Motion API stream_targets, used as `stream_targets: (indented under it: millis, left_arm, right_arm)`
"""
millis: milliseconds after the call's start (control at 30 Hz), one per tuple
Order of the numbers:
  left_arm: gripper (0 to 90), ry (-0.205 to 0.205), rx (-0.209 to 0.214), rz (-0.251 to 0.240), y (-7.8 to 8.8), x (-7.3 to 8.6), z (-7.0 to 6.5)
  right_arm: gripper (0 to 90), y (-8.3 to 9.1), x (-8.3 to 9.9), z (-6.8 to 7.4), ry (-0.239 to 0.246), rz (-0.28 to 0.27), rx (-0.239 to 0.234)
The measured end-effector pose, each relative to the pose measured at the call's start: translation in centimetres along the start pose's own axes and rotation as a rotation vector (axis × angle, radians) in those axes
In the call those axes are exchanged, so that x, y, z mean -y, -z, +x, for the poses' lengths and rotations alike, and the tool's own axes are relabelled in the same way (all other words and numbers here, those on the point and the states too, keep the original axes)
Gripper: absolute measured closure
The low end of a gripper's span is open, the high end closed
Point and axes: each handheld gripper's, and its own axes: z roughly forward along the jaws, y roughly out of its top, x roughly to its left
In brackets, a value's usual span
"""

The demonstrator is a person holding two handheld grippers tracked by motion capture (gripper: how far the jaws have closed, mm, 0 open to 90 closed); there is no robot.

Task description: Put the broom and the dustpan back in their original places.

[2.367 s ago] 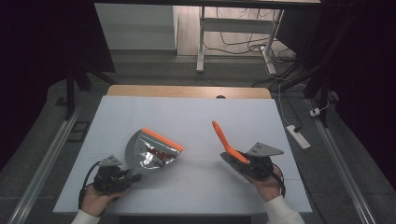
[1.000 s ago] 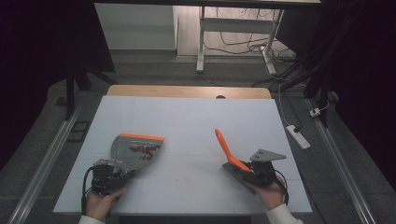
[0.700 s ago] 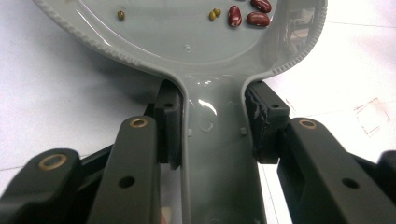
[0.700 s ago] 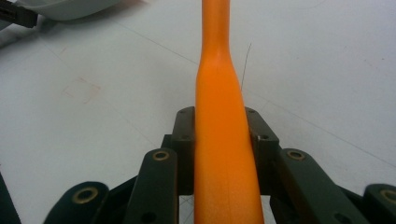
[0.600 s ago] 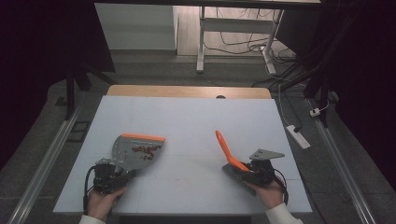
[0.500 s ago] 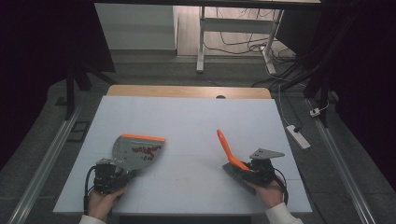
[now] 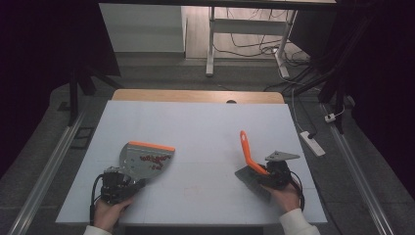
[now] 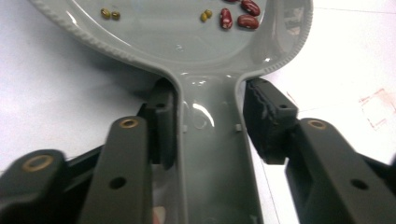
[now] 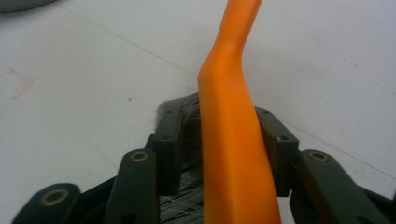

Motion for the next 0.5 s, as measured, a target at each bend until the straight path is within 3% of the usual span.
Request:
stream_targets:
  millis: [300,500]
  left_arm:
    - [41.2,-0.028,0.018,-0.017,0.6,0.1,0.3]
    - [36.5,-0.04,0.016,-0.021,1.0,0.2,0.6]
  right_arm:
    - [47.3,-0.5,0.1,-1.3,-0.035,0.032,0.018]
    - [47.7,-0.4,0.2,-1.7,-0.031,0.03,0.05]
